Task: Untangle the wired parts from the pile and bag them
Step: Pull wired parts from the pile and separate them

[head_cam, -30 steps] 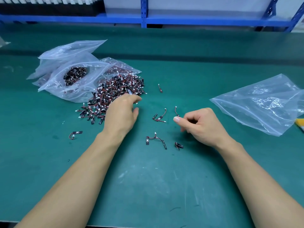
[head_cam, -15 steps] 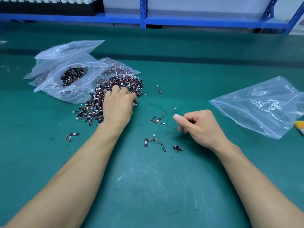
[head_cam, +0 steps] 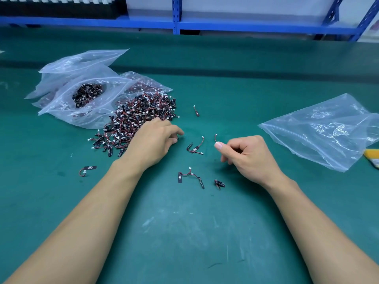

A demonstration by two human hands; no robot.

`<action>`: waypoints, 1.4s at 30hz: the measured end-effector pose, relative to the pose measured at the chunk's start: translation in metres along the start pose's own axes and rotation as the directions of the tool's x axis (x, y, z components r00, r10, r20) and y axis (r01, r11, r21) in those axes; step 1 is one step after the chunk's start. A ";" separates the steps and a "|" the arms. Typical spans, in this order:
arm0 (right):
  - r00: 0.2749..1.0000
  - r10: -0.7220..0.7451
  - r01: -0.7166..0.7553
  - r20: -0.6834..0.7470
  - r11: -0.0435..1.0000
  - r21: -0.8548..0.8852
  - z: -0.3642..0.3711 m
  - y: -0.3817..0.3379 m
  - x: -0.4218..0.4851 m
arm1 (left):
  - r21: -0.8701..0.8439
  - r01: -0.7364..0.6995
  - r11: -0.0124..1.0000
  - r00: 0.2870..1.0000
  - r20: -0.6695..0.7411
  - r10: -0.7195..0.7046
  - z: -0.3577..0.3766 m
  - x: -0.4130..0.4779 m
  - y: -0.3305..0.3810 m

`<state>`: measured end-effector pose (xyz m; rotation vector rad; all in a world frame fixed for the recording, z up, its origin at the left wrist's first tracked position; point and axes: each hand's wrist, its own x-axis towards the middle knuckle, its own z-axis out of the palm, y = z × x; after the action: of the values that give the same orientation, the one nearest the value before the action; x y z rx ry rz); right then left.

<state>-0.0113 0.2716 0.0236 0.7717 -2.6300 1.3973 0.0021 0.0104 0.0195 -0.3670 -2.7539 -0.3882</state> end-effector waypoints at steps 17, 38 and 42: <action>1.000 -0.015 0.013 0.009 0.979 0.205 0.000 -0.005 0.000 | -0.887 0.097 0.452 0.960 -0.037 -0.277 -0.016 -0.009 0.065; 0.907 0.272 -0.270 0.321 0.961 -0.050 -0.044 0.002 -0.002 | 0.007 0.316 0.949 0.949 0.023 -0.316 -0.008 -0.008 0.018; 0.870 0.347 -0.293 0.349 0.935 -0.199 -0.047 0.004 -0.005 | 0.020 0.319 0.947 0.947 0.014 -0.320 -0.007 -0.008 0.016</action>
<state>-0.0168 0.3122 0.0470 0.6654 -3.2474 1.2039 0.0159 0.0213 0.0260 0.0862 -2.8338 -0.4400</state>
